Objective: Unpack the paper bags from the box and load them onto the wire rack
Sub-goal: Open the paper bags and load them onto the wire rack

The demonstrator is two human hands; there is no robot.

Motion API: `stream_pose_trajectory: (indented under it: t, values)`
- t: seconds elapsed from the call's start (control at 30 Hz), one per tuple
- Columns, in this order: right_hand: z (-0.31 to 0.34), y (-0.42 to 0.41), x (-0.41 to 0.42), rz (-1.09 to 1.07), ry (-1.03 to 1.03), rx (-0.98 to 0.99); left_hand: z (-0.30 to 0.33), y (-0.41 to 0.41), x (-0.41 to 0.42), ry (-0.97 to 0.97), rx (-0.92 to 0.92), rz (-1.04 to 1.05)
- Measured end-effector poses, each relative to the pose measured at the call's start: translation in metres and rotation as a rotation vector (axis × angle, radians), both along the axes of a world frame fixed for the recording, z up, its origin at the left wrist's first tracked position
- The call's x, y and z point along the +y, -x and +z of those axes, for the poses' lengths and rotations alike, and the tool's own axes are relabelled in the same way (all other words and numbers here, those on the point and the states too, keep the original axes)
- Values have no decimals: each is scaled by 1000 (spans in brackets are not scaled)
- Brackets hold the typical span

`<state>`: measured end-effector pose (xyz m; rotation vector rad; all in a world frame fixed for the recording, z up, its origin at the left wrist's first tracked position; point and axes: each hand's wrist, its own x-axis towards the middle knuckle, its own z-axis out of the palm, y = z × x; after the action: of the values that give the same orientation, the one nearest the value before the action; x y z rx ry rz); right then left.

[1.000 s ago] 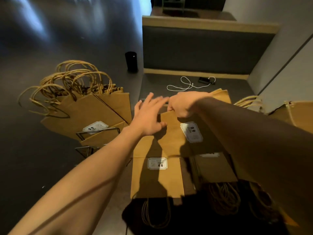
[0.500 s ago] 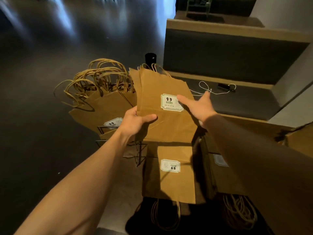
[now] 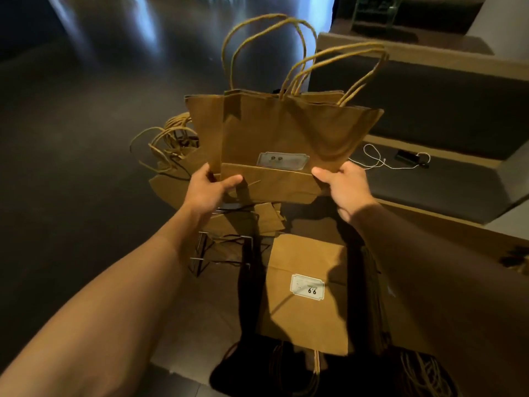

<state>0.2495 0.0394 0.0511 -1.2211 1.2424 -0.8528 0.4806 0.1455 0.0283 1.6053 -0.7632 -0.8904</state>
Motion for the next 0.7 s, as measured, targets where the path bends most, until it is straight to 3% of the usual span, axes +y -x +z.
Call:
stream_pose_trajectory:
  t: [0.07,0.17,0.33,0.47,0.5,0.6,0.7]
  values:
    - [0,-11,3,-9,45,-41,-7,-9,-3,-64,-118,67]
    - [-2,-22,6,-2,78,-37,-21,-22,0,-321,-406,106]
    - [-9,-36,4,27,100,30,-40,-32,7,-714,-710,-195]
    - [-12,-43,2,3,123,74,-38,-18,11,-658,-1208,-328]
    - [-12,-44,2,-6,123,72,-39,-12,10,-632,-1229,-407]
    - [-15,-51,3,2,110,72,-56,0,1,-704,-903,-643]
    - [-17,-56,5,21,83,46,-68,4,-5,-782,-755,-707]
